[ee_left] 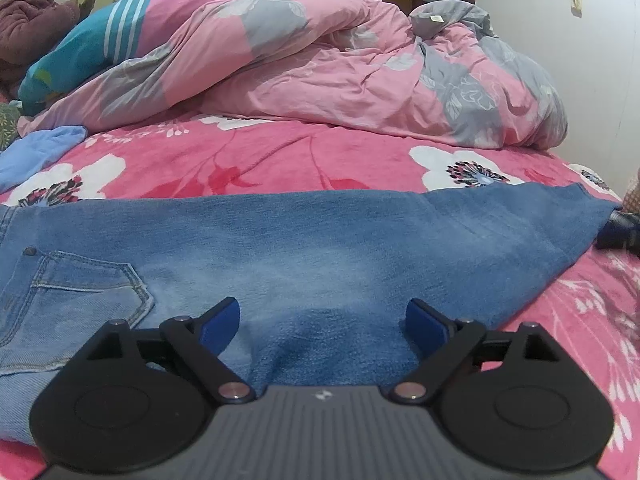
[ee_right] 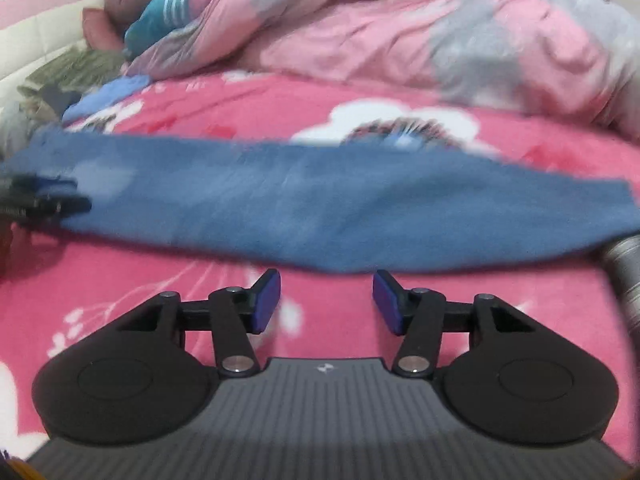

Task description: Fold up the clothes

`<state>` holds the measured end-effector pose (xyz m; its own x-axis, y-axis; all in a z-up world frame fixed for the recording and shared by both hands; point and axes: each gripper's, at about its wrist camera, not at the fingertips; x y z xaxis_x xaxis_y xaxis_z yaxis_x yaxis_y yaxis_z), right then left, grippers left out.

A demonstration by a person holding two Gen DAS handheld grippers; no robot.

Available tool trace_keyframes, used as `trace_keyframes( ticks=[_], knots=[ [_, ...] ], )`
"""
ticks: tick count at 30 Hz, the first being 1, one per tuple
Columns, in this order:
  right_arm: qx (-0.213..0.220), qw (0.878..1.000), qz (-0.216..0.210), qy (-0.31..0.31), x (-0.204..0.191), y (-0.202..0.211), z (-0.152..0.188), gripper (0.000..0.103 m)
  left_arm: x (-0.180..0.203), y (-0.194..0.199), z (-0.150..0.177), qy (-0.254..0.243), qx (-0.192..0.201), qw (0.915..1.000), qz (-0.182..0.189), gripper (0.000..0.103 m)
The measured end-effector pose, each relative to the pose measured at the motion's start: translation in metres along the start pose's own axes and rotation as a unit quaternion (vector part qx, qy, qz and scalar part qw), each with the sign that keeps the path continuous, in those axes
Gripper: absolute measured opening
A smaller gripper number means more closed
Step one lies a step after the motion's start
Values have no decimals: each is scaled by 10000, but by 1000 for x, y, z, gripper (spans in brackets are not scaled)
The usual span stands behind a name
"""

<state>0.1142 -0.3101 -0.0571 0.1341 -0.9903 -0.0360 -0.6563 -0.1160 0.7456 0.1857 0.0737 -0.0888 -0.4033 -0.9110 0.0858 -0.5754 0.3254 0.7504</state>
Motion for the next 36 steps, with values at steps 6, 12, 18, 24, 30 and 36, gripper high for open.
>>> trace_keyframes(
  ticks=[6,12,18,24,30,36],
  knots=[
    [325,9989,332,-38,36,-32,-28,54,-3,1,1,77,28,9999,96,92],
    [8,9985,111,-541,73,-37,-17,54,-5,1,0,91,12,9999,121,93],
    [299,9990,311,-134,69,-42,-51,55,-5,1,0,77,20,9999,110,93],
    [103,9959,197,-874,110,-68,-26,59,-8,1,0,118,15,9998,171,93],
    [-132,9939,773,-774,95,-43,-32,59,-7,1,-1,95,8,9999,134,94],
    [-3,9997,218,69,41,-76,-43,60,-8,1,-1,130,14,9998,178,94]
  ],
)
Point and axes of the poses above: each gripper's, at about its wrist camera, not at the fingertips, and y roughly against the way its jaws point, x to its right, z to its underside, and after that the axes turned 12 degrees about -x, right-handed
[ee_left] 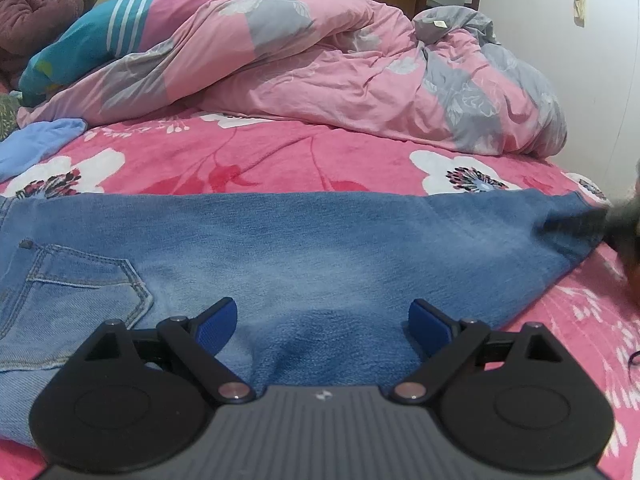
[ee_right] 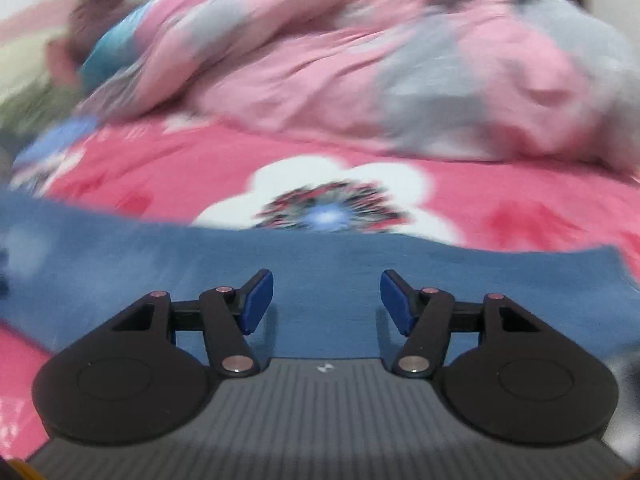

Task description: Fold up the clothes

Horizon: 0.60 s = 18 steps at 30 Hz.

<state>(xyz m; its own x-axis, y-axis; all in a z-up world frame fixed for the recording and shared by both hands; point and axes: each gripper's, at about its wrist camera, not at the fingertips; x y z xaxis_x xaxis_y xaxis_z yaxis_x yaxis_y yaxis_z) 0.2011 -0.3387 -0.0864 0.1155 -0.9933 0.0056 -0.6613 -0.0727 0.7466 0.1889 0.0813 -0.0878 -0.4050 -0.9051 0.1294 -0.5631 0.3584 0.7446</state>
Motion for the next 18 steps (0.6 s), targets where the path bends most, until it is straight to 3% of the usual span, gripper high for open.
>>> trace_keyframes(
  ticks=[2,7,11,13,16,18],
  knots=[
    [-101,9998,21,162,-9,-9,13,60,-1,0,0,15,-1,10000,23,94],
    [-223,9997,-4,-33,-1,17,27,60,-1,1,-1,12,-15,10000,11,94],
    [-174,9998,104,65,-2,24,1,61,-3,2,-1,39,-9,10000,24,94],
    [-62,9998,191,-99,3,14,-18,61,-3,2,-1,37,-8,10000,23,94],
    [-484,9969,184,-600,22,-35,-37,60,-3,2,-2,45,-8,10000,30,94],
    [-430,9966,210,-673,24,-45,-36,65,-4,3,-2,60,-11,10000,46,94]
  ],
)
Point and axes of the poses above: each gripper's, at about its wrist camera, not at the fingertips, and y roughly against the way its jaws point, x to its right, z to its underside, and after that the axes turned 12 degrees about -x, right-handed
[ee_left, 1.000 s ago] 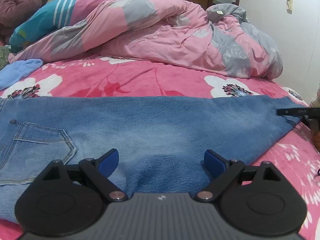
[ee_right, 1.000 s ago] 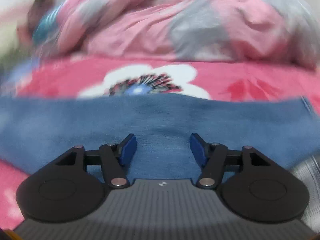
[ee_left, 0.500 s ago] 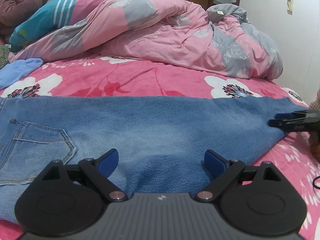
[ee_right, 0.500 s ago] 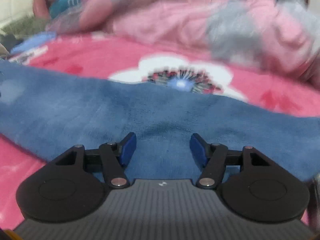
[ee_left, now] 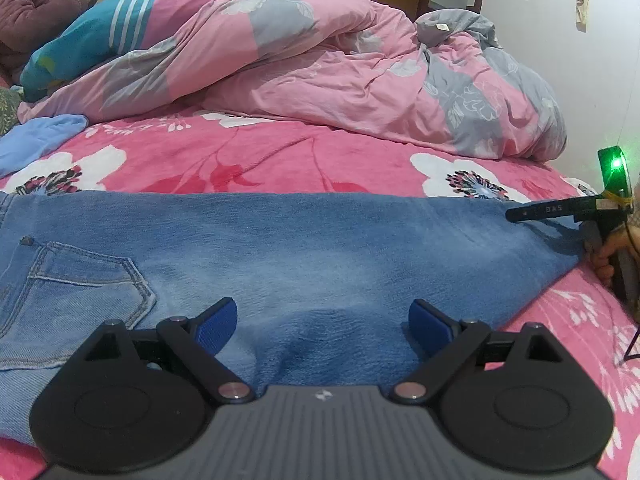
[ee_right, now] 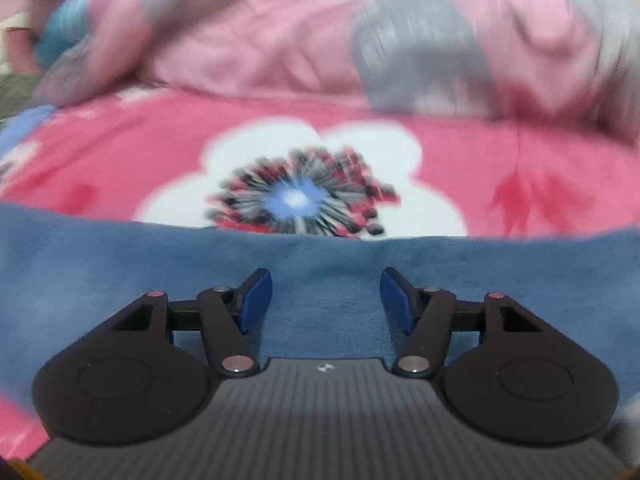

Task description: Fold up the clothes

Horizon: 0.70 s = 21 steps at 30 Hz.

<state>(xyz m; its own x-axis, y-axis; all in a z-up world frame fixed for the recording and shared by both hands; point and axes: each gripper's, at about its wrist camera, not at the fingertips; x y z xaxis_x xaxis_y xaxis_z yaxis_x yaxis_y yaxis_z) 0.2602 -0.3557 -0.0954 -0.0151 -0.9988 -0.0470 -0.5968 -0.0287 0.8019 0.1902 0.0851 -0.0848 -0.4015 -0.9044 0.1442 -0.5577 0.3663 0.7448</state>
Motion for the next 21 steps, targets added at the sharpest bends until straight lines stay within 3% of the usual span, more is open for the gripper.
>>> trace_keyframes(
  ticks=[4,9,12,15,18,21],
  knots=[
    [-85,9997,205,-63,-6,8,0,64,0,0,0,-6,-8,10000,-21,94],
    [-38,9997,141,-183,-22,12,-16,65,1,1,0,-13,-11,10000,-47,94],
    [-39,9992,402,-19,-27,-10,-8,74,0,1,-1,5,-11,10000,-29,94],
    [-107,9981,329,-520,-26,9,-4,75,-2,2,-2,31,-16,10000,-16,94],
    [58,9996,-39,-274,-40,32,23,76,-2,2,-2,45,-25,10000,-33,94],
    [197,9995,221,149,-53,32,55,79,-1,3,-2,44,-23,10000,-51,94]
  ],
)
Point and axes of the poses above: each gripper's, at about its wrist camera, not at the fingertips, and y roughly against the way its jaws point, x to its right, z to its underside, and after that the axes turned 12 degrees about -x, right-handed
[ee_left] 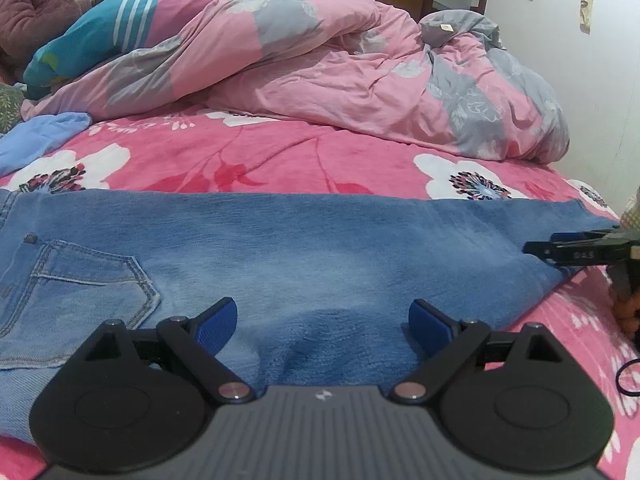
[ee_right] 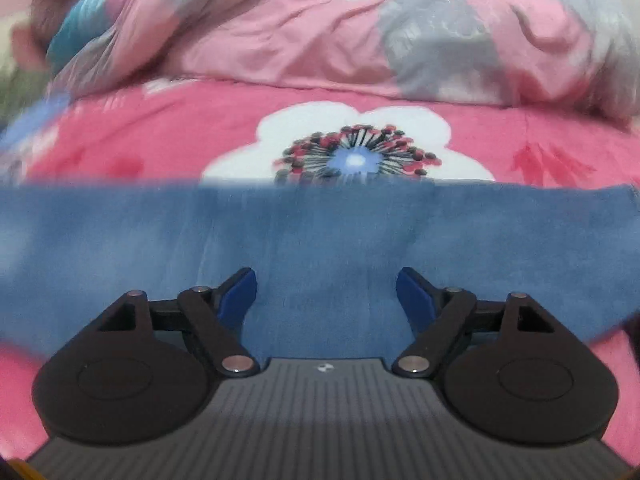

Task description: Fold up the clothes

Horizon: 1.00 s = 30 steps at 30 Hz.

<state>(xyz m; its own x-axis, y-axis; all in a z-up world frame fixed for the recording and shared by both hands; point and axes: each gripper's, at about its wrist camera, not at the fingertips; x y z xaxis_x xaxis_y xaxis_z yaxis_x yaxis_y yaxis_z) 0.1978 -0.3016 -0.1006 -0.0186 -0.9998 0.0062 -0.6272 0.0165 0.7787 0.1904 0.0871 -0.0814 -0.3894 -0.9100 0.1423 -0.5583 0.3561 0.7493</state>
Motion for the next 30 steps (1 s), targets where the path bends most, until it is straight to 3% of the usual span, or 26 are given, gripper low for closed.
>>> trace_keyframes(
  ticks=[2,4,6,8,10,15,17,20,23,26,28,30],
  knots=[
    [-109,9996,0,-251,-1,12,-5,79,0,0,0,8,2,10000,-7,94],
    [10,9985,-376,-393,-7,23,-11,78,1,0,0,11,3,10000,-24,94],
    [156,9986,-488,-97,-24,28,-10,80,1,1,0,1,11,10000,-41,94],
    [19,9986,-490,219,-40,19,8,84,0,5,0,37,53,10000,-61,94],
    [126,9988,-345,336,-48,21,23,83,-2,13,-1,103,181,9997,-109,94],
    [141,9984,-553,49,-41,32,33,84,-15,34,-2,441,735,9963,28,98],
    [133,9983,-563,53,-40,32,32,86,-24,29,-4,742,672,9949,-109,100],
    [113,9987,-489,111,-43,33,32,86,-43,7,-6,1267,157,9902,-563,98],
    [-38,9991,-404,154,-46,37,32,87,-50,7,-8,1463,214,9876,-520,99],
    [-390,9981,-355,329,-57,54,44,97,-53,10,-8,1590,222,9860,-458,99],
    [-417,9977,-304,441,-63,70,55,96,-56,11,-9,1635,240,9851,-466,99],
    [-123,9990,-299,321,-61,87,49,96,-55,11,-9,1652,253,9846,-505,99]
  ],
)
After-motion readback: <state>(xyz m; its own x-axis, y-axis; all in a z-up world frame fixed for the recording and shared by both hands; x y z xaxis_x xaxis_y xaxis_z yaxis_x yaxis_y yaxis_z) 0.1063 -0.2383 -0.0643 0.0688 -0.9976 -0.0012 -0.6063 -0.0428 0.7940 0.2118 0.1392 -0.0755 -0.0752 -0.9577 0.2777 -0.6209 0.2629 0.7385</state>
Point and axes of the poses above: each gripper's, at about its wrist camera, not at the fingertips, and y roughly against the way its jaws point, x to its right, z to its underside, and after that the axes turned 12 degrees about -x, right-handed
